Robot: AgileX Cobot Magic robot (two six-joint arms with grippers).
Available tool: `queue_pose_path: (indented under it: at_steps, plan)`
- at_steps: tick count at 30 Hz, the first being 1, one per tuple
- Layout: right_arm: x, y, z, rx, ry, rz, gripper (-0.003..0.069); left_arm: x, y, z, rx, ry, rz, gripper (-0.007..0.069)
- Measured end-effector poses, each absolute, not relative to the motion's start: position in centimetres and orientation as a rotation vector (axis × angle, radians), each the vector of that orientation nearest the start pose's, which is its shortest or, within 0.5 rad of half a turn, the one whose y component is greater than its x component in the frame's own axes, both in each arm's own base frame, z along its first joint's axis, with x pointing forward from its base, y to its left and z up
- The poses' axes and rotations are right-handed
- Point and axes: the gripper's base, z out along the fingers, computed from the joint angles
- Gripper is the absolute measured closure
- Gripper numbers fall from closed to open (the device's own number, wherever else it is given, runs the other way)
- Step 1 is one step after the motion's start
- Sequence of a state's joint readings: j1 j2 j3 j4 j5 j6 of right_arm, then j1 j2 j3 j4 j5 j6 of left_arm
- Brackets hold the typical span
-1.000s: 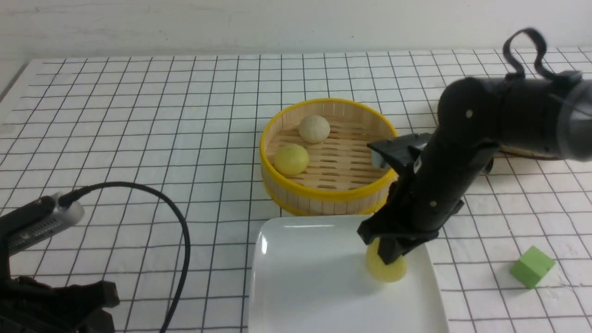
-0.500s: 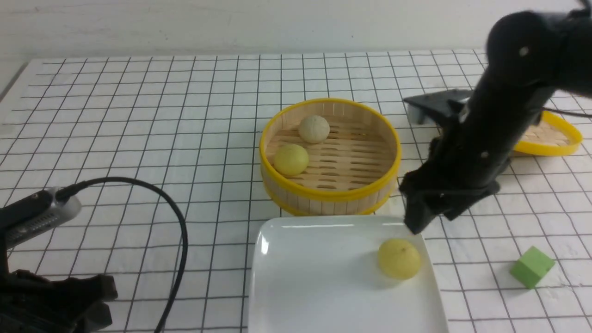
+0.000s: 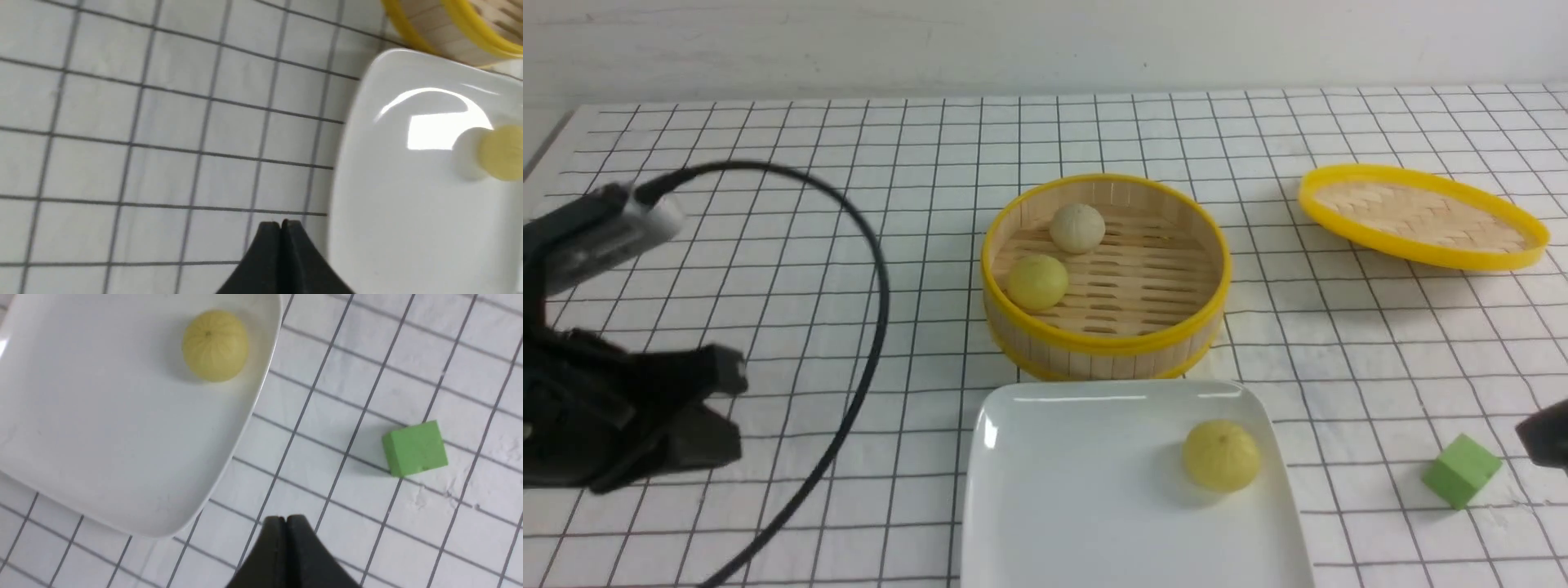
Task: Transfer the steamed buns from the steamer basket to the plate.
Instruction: Use the left arm to grab the steamed stuffed bun that is closest to it
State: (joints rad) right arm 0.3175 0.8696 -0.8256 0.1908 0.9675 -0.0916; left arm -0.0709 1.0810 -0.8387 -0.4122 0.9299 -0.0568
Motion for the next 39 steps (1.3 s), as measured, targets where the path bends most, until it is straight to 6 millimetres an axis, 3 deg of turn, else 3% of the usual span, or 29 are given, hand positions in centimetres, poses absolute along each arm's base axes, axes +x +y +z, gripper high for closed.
queue_pose_path:
  at_steps: [2,3,7,8,9,11,14,15,20,25,30,39]
  plan:
    - [12.3,5.5,31.7,-0.411,2.369,0.338,0.0671,21.1,-5.7,30.1,-0.118,2.648,-0.621,0.0622]
    - [12.0,5.3,31.5,-0.404,2.35,0.339,0.067,21.1,-5.8,30.1,-0.109,2.65,-0.623,0.0622]
    - [9.3,4.3,29.5,-0.347,2.215,0.353,0.0667,26.1,-11.2,30.5,0.096,2.682,-0.689,0.0611]
    - [9.3,4.3,29.3,-0.346,2.215,0.353,0.0667,26.5,-11.7,30.2,0.105,2.696,-0.688,0.061]
    - [8.7,4.0,28.9,-0.339,2.182,0.354,0.0667,28.5,-13.7,30.7,0.148,2.691,-0.666,0.0587]
    - [8.6,4.0,28.8,-0.34,2.175,0.349,0.0667,30.2,-15.3,30.7,0.169,2.695,-0.628,0.0565]
    - [8.7,3.9,28.9,-0.337,2.163,0.34,0.0667,33.1,-18.1,30.4,0.2,2.703,-0.538,0.0495]
    - [8.8,3.9,28.8,-0.337,2.17,0.339,0.0667,34.8,-19.9,30.0,0.207,2.707,-0.465,0.0433]
    - [9.0,4.0,28.6,-0.338,2.182,0.338,0.0666,38.1,-24.3,28.2,0.297,2.713,-0.324,0.0286]
    - [9.0,4.0,28.6,-0.341,2.182,0.328,0.0662,40.2,-25.6,26.9,0.274,2.73,-0.214,0.0231]
    - [9.0,4.0,28.6,-0.341,2.18,0.327,0.0657,41.0,-25.3,25.3,0.214,2.762,-0.1,0.0229]
    - [9.0,4.0,28.6,-0.341,2.181,0.327,0.0656,42.3,-26.0,21.6,0.167,2.773,-0.072,0.0244]
